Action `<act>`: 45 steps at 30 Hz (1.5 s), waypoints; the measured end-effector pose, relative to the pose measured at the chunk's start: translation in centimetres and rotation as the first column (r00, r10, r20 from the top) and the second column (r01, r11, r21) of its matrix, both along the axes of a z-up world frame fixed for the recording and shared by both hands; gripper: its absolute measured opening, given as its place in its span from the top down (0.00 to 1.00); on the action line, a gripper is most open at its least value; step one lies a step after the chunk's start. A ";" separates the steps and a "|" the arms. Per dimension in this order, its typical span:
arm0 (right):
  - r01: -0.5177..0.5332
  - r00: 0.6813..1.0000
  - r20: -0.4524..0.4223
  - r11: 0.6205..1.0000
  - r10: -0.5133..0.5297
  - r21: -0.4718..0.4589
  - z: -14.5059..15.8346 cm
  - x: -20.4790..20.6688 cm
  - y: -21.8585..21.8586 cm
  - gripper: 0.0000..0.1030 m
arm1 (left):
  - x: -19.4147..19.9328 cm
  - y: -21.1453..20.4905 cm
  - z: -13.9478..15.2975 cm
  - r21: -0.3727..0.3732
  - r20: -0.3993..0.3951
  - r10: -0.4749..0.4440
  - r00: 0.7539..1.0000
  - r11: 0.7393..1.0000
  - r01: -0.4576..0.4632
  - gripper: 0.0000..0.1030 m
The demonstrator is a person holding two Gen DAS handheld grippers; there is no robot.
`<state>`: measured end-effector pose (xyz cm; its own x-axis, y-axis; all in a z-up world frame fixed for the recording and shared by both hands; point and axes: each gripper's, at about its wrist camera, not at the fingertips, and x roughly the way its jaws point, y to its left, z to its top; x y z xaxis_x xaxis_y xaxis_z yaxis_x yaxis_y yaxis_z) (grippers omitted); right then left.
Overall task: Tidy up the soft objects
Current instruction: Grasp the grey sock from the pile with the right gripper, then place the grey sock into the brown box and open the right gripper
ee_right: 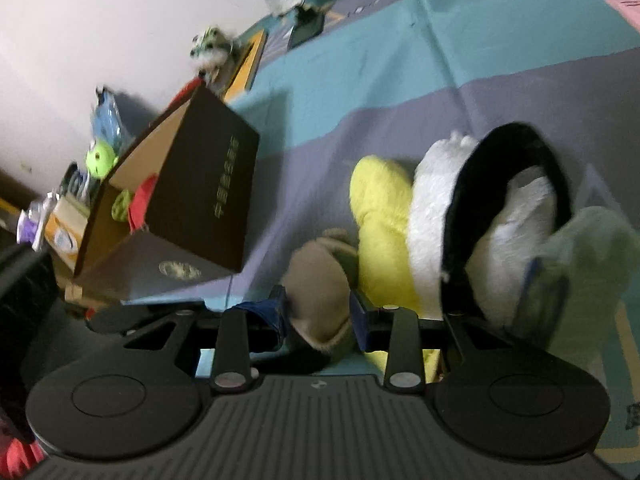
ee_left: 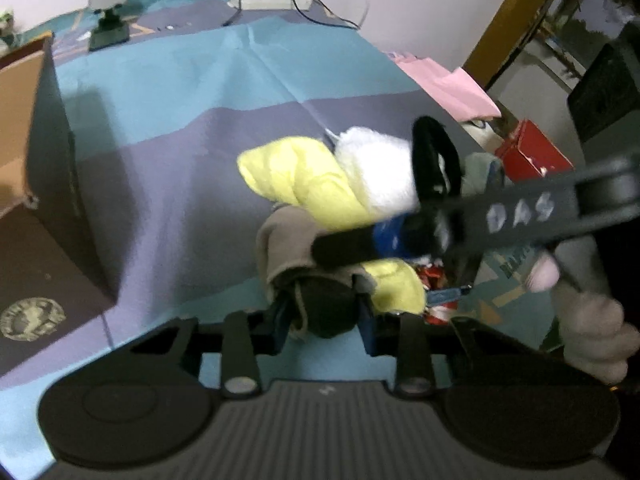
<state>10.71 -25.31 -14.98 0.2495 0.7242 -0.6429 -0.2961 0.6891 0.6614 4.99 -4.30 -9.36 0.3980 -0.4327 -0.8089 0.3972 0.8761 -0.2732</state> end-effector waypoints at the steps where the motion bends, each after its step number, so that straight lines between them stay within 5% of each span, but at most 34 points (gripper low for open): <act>1: -0.004 1.000 0.000 1.000 0.004 0.004 0.0 0.0 0.2 0.83 | 0.0 0.1 0.0 0.006 0.005 0.001 1.000 1.000 -0.001 0.69; 9: -0.049 0.998 0.048 0.998 0.048 0.029 1.2 -0.5 1.5 0.84 | -1.3 1.2 2.6 0.023 0.107 0.015 0.994 1.000 -0.017 0.70; 18: 0.007 0.996 0.088 0.994 -0.017 0.106 3.6 -2.1 1.6 0.84 | -2.4 2.7 5.6 -0.005 0.174 0.005 0.985 1.000 -0.004 0.71; 27: 0.021 0.969 0.235 0.977 -0.072 0.212 9.3 -3.2 3.6 0.84 | -4.3 6.3 11.5 -0.024 0.354 0.015 0.935 1.000 -0.007 0.72; 37: -0.091 0.935 0.354 0.972 0.008 0.217 12.4 -2.6 11.7 0.84 | -5.4 13.1 13.7 0.007 0.460 0.129 0.878 0.989 -0.149 0.72; 45: -0.199 0.929 0.351 0.959 0.119 0.203 12.6 -1.6 19.8 0.84 | -5.5 20.2 12.8 0.016 0.445 0.257 0.858 0.956 -0.294 0.73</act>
